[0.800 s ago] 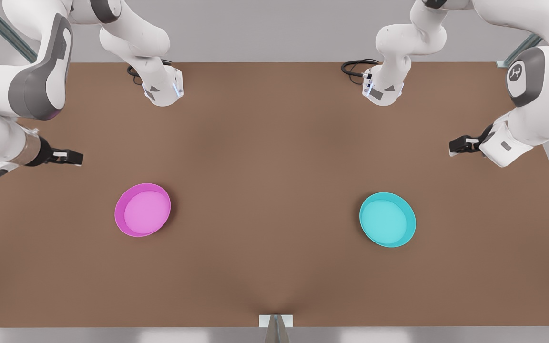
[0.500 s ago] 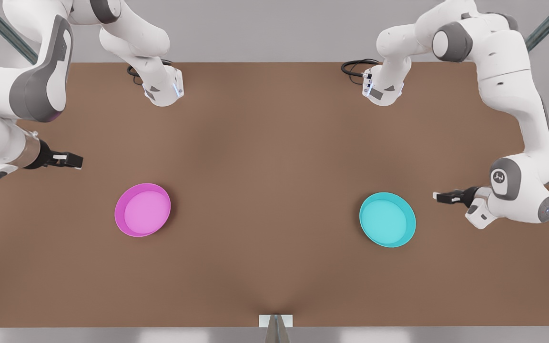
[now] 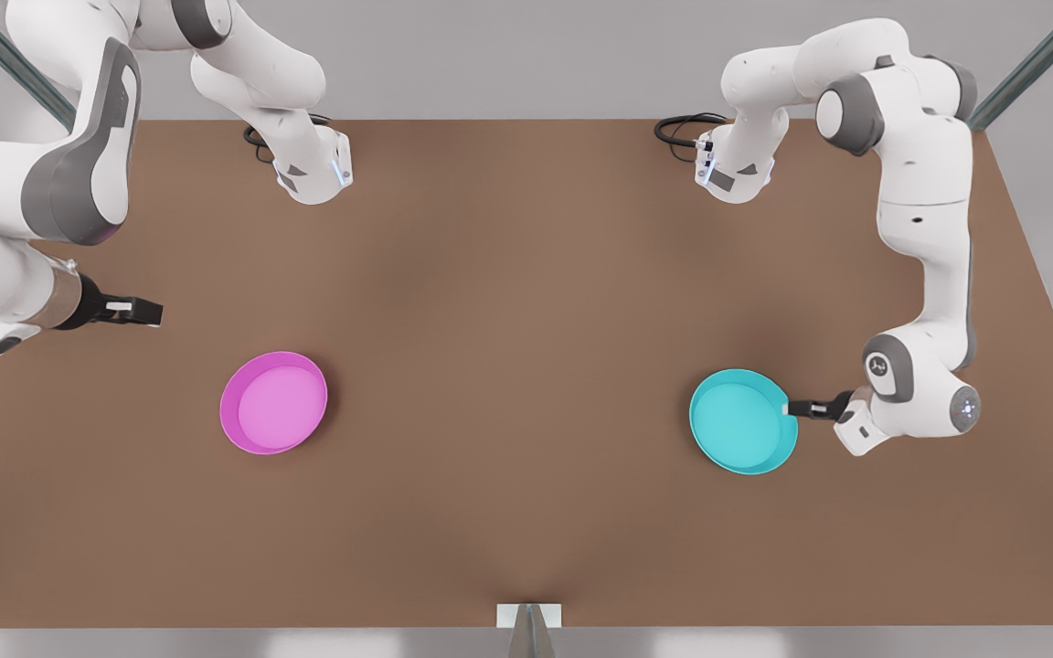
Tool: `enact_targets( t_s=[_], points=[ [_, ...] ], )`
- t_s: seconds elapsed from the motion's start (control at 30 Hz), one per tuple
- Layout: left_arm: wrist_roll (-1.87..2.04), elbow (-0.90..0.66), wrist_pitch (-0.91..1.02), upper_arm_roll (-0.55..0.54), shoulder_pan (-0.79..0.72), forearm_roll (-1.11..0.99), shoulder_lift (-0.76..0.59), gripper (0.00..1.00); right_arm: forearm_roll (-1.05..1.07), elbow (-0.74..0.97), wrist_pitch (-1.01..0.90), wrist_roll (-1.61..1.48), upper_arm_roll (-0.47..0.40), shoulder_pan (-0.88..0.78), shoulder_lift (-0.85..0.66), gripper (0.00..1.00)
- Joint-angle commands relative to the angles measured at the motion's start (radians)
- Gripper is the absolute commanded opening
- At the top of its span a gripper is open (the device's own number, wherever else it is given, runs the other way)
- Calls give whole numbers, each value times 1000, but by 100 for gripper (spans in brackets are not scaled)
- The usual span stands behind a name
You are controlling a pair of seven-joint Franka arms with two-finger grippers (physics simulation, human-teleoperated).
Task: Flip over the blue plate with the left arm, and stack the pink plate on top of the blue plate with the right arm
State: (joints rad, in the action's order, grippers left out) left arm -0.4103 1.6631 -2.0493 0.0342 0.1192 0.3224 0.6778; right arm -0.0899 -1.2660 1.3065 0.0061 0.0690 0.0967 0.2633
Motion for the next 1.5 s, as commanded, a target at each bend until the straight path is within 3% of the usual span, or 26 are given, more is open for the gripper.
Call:
enact_targets(
  t_s=[0.0,0.37,0.43,0.53,0.57,0.83,0.9,1.0,1.4,1.43,1.47],
  points=[
    [-100,0,-51,0,-3,6,6,71,-4,0,-1,-9,0,0,-1,100],
    [19,-2,-74,-2,-7,60,42,70,-5,10,5,-14,-2,-2,-1,100],
    [19,-2,-74,-2,-12,60,45,59,-7,11,8,-14,-2,-3,-1,100],
    [27,-2,-74,-2,-12,61,46,54,-8,13,10,-14,-2,-5,1,100],
    [27,-2,-74,-2,-12,61,46,47,-10,13,10,-14,-2,-6,1,100],
    [28,-2,-75,-2,-16,61,57,46,-10,13,8,-14,-2,-8,5,100],
    [31,-2,-72,-2,-16,61,55,32,-10,13,10,-14,-2,-8,5,100],
    [31,-2,-72,-2,-16,61,55,23,-10,13,8,-14,-2,-8,5,100],
    [146,-19,-57,0,-84,-11,-64,21,-10,13,8,-14,-2,-6,7,100],
    [183,-45,-22,9,-122,-46,-92,21,-10,13,8,-14,-2,-6,7,100],
    [294,-106,21,95,-254,-132,-110,21,-10,13,8,-14,-2,-6,5,100]
  ],
)
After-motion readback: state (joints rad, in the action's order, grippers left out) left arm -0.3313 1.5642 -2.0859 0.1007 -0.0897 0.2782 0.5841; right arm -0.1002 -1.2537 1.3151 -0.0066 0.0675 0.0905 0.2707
